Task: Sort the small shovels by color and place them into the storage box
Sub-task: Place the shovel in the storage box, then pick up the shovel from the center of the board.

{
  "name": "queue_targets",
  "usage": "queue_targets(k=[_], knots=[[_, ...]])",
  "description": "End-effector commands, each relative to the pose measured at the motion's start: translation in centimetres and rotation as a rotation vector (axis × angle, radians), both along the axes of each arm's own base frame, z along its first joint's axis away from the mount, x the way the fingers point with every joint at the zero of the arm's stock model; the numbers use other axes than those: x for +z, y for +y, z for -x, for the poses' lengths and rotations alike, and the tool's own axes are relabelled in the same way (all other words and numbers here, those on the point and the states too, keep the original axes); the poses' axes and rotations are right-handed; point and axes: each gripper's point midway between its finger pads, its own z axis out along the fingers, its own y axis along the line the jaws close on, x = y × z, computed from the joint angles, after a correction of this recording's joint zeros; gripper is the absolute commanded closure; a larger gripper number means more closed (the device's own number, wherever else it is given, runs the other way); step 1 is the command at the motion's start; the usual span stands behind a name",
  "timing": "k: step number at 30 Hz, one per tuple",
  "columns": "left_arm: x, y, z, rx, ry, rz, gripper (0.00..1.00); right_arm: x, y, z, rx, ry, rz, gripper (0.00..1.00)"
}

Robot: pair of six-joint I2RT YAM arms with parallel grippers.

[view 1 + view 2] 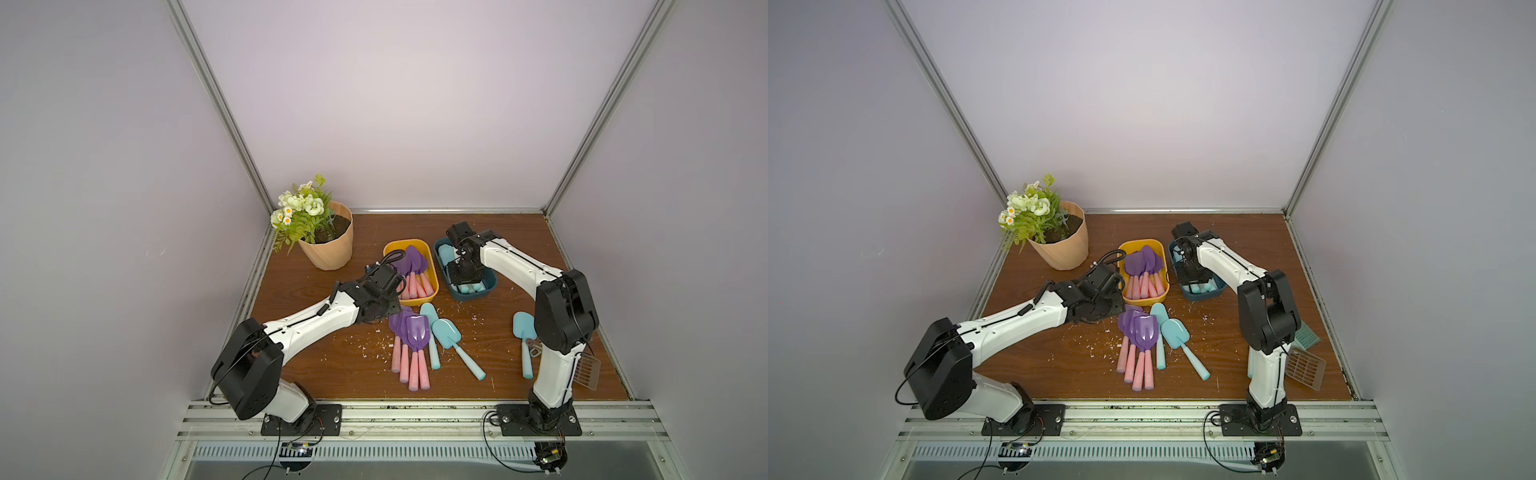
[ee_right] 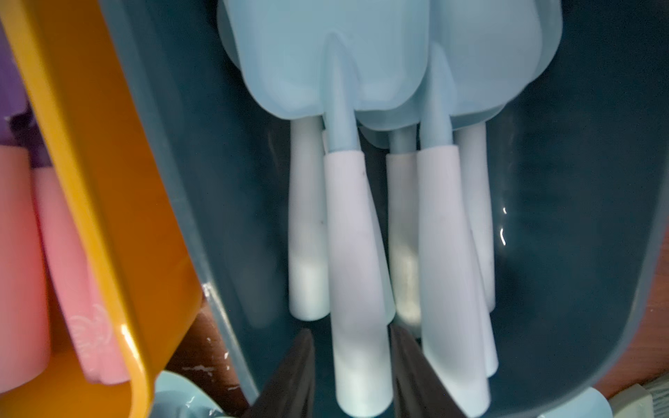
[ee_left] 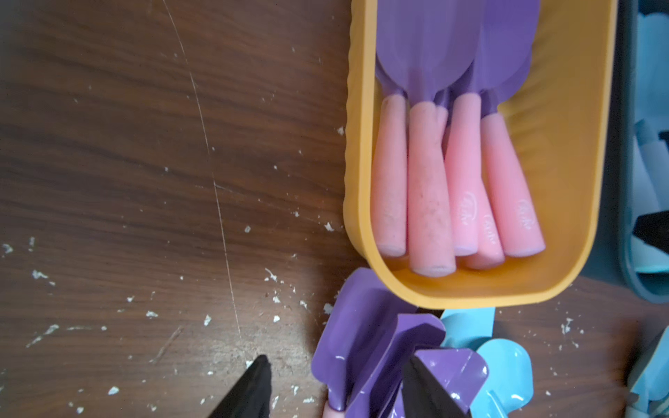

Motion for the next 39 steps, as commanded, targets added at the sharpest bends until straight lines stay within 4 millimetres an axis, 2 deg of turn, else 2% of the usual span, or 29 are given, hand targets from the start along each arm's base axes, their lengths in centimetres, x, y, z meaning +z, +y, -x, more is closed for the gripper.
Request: queue_targets(k=[1, 4, 8, 11, 14, 20, 31, 35, 37, 39], knots=[[-0.8, 0.5, 2.1, -0.011, 0.053, -0.014, 0.40, 3.7, -0.2, -0.6, -0.014, -0.091, -0.027, 0.59], [-1.4, 0.8, 3.6, -0.030, 0.088, -0.012, 0.40, 6.0, -0.5, -1.0, -0.033, -0.151, -0.034, 0.59], [-3.1, 0.3, 7.1, -0.090, 0.162, -0.011, 0.40, 8.6, -0.6, -0.9, -0.038, -0.211, -0.066, 0.59], [-4.5, -0.6, 9.7, -0.157, 0.231, -0.019, 0.40, 9.2, -0.4, -0.4, -0.027, -0.217, -0.089, 0.59], [-5.3, -1.1, 11.1, -0.216, 0.276, -0.032, 0.40, 9.0, -0.6, 0.2, -0.024, -0.213, -0.092, 0.59], [-5.9, -0.8, 11.7, -0.202, 0.302, -0.035, 0.43, 8.0, -1.0, 1.3, -0.019, -0.189, -0.092, 0.60], [-8.8, -0.9, 12.8, -0.244, 0.364, -0.039, 0.47, 8.3, -1.2, 1.9, -0.017, -0.196, -0.100, 0.60], [-9.0, 0.0, 13.0, -0.217, 0.380, -0.083, 0.59, 8.1, -1.4, 2.3, -0.017, -0.194, -0.103, 0.60], [-8.6, 0.9, 12.8, -0.187, 0.374, -0.118, 0.73, 8.0, -1.4, 2.5, -0.019, -0.193, -0.106, 0.60], [-8.1, 1.7, 12.6, -0.152, 0.359, -0.146, 0.82, 7.9, -1.4, 2.7, -0.017, -0.191, -0.114, 0.60]])
